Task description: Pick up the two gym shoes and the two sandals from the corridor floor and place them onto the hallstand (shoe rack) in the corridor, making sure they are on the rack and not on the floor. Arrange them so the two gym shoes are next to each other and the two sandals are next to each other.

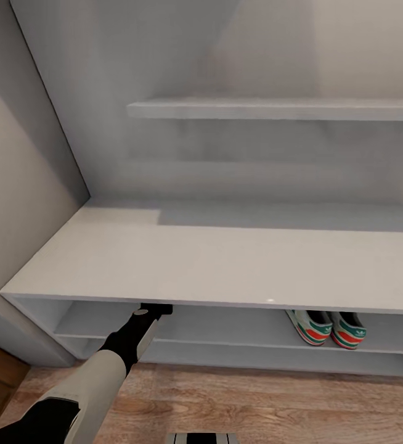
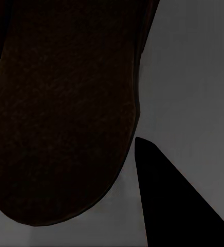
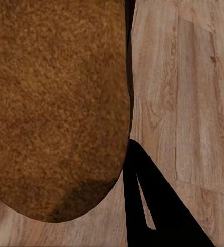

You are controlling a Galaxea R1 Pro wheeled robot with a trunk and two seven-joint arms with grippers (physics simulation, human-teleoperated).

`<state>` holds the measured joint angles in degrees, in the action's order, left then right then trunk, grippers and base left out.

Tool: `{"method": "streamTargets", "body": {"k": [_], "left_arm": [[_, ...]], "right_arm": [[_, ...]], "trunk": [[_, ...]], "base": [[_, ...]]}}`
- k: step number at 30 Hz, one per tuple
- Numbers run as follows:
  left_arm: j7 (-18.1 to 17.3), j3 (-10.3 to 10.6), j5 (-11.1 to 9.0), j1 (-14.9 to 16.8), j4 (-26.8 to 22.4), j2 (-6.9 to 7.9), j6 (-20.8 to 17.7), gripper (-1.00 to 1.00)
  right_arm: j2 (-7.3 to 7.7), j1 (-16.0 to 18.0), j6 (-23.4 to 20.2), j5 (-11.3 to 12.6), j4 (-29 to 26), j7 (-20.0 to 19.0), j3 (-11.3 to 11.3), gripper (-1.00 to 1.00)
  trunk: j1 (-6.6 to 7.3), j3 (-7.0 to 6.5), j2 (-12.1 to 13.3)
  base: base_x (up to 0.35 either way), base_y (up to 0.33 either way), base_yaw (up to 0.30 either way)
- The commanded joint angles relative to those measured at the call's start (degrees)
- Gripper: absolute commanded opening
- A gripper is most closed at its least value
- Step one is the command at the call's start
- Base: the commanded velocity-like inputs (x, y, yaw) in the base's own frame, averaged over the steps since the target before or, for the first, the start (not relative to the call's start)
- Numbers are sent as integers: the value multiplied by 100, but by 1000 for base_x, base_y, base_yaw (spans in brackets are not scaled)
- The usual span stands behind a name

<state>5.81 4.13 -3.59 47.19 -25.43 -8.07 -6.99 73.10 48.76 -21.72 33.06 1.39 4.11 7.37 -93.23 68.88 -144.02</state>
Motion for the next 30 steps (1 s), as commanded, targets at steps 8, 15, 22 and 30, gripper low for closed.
{"method": "streamTargets", "body": {"k": [8, 15, 22, 30], "left_arm": [[43, 44, -19, 1, -6, 4, -40, 100], [43, 44, -19, 1, -6, 7, -40, 100], [43, 46, -13, 1, -6, 7, -40, 100], [43, 44, -10, 1, -6, 7, -40, 100]], "right_arm": [[2, 28, -8, 7, 10, 37, 45, -100], [2, 28, -8, 8, 10, 37, 42, -100], [2, 28, -8, 7, 10, 37, 44, -100], [2, 24, -8, 7, 10, 37, 43, -100]], "trunk": [[1, 5, -2], [1, 5, -2], [1, 5, -2], [1, 5, -2]], "base": [[2, 0, 0], [0, 0, 0], [0, 0, 0], [-136, 0, 0]]}}
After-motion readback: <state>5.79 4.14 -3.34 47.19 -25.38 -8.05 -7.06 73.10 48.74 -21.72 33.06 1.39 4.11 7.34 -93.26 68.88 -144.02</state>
